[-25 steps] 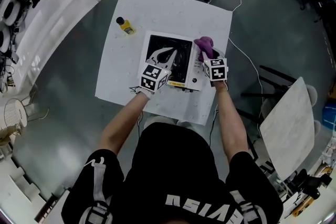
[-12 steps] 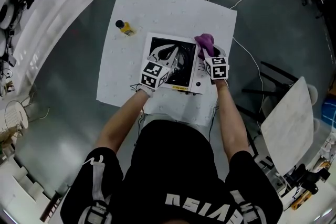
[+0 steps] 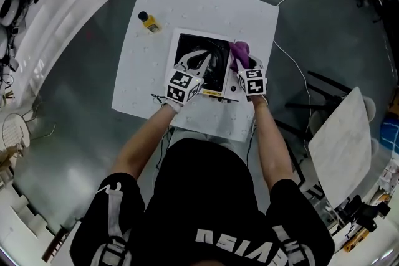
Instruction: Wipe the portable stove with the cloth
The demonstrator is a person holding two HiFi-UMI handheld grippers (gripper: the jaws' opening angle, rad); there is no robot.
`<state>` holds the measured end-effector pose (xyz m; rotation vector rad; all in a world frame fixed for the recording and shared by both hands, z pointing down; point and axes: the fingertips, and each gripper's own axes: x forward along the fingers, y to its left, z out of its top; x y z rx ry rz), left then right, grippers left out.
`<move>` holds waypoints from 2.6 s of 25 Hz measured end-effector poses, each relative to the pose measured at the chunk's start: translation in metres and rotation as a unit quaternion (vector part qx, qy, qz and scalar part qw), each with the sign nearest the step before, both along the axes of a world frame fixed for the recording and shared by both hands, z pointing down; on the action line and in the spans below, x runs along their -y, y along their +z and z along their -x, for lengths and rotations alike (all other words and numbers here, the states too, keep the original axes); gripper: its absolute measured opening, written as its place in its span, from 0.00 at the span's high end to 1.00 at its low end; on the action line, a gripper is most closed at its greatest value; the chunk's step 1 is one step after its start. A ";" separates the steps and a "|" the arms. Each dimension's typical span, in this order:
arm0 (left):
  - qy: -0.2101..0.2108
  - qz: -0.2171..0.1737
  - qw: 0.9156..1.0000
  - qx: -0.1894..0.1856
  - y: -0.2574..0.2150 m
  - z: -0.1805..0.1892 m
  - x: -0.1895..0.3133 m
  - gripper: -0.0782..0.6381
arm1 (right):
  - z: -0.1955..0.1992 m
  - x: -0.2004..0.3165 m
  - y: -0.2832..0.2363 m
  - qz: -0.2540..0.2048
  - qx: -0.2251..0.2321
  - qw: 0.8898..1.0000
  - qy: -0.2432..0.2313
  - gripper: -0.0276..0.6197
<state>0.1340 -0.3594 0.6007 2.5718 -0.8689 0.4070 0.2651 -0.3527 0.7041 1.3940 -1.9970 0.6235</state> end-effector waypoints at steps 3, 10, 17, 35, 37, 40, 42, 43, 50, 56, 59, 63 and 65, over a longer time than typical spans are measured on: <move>-0.007 -0.005 1.000 0.000 -0.005 0.001 -0.020 0.88 | 0.005 -0.022 0.000 0.000 0.001 1.000 -0.009 0.80; -0.024 -0.012 1.000 0.003 -0.011 0.009 -0.074 0.88 | 0.015 -0.078 0.000 -0.002 0.011 1.000 -0.019 0.80; -0.044 -0.014 0.999 0.004 -0.011 0.019 -0.129 0.88 | 0.030 -0.131 0.002 -0.012 0.008 0.999 -0.038 0.81; -0.100 -0.049 0.994 0.009 -0.043 0.072 -0.232 0.88 | 0.026 -0.222 -0.018 -0.016 0.006 1.000 -0.024 0.81; -0.099 -0.060 0.993 0.009 -0.052 0.072 -0.239 0.88 | 0.016 -0.234 -0.027 -0.024 0.006 1.000 -0.014 0.81; -0.096 -0.076 0.992 0.007 -0.067 0.068 -0.247 0.88 | 0.000 -0.250 -0.041 -0.039 0.005 0.999 0.003 0.81; -0.092 -0.083 0.992 0.006 -0.075 0.064 -0.253 0.88 | -0.011 -0.259 -0.051 -0.048 0.006 0.999 0.013 0.81; -0.089 -0.086 0.992 0.006 -0.078 0.061 -0.257 0.88 | -0.015 -0.264 -0.055 -0.052 0.006 0.998 0.017 0.81; -0.058 -0.100 0.993 0.006 -0.091 0.041 -0.282 0.88 | -0.037 -0.296 -0.070 -0.065 0.003 0.997 0.045 0.81; -0.035 -0.098 0.995 0.004 -0.090 0.026 -0.283 0.88 | -0.045 -0.306 -0.069 -0.059 0.004 0.996 0.063 0.81; -0.027 -0.093 0.995 0.004 -0.086 0.026 -0.276 0.88 | -0.040 -0.300 -0.063 -0.048 0.002 0.997 0.064 0.81; -0.016 -0.083 0.996 0.009 -0.073 0.034 -0.262 0.88 | -0.029 -0.284 -0.047 -0.033 0.001 0.997 0.069 0.81; -0.008 -0.079 0.997 0.011 -0.066 0.042 -0.255 0.88 | -0.020 -0.275 -0.041 -0.026 -0.002 0.997 0.073 0.81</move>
